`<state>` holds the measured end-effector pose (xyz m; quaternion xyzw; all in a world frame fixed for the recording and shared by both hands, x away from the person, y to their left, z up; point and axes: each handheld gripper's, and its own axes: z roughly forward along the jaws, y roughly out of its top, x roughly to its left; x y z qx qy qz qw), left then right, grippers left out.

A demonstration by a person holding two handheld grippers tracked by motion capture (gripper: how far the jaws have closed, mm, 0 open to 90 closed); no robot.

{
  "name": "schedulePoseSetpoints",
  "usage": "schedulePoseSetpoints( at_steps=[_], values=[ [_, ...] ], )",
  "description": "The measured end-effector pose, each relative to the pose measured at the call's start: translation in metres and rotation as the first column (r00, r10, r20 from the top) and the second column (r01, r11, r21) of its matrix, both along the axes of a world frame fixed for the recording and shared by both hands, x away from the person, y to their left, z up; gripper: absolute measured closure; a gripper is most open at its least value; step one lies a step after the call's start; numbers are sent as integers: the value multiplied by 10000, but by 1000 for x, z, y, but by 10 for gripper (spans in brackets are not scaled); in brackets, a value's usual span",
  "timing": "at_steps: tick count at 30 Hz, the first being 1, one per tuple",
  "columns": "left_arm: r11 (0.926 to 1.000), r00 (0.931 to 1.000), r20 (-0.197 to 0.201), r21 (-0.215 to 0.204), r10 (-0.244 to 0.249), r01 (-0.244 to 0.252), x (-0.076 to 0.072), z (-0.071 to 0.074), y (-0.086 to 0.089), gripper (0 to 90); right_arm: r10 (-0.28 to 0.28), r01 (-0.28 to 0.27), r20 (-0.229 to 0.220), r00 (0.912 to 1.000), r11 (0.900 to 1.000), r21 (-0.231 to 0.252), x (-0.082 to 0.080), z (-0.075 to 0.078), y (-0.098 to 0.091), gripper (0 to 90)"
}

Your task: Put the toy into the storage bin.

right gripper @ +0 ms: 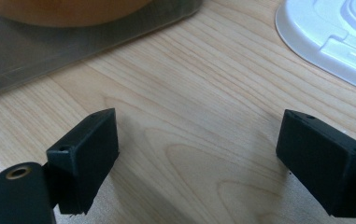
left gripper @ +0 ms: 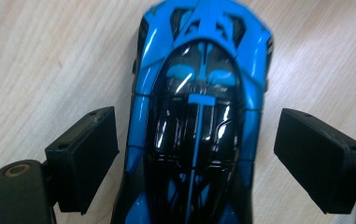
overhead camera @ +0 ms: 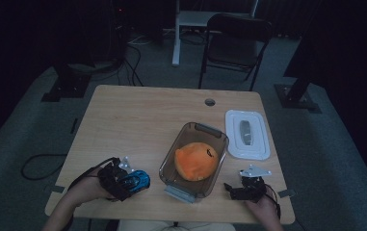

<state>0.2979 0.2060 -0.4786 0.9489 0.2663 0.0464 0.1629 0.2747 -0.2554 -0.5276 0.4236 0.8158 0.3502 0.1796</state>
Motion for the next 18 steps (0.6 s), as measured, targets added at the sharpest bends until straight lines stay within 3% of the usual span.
schedulePoseSetpoints(
  at_steps=[9, 18],
  values=[
    [9978, 9993, -164, 558, -345, 354, 3, -11, -7, 192, -7, 7, -1, 10000, 10000, -3, 0, 0, 0, 125],
    [9988, 9997, -102, 426, -228, 232, 3, -11, -6, 253, -6, 6, 0, 10000, 10000, 0, 0, 0, 0, 125]
  ],
)
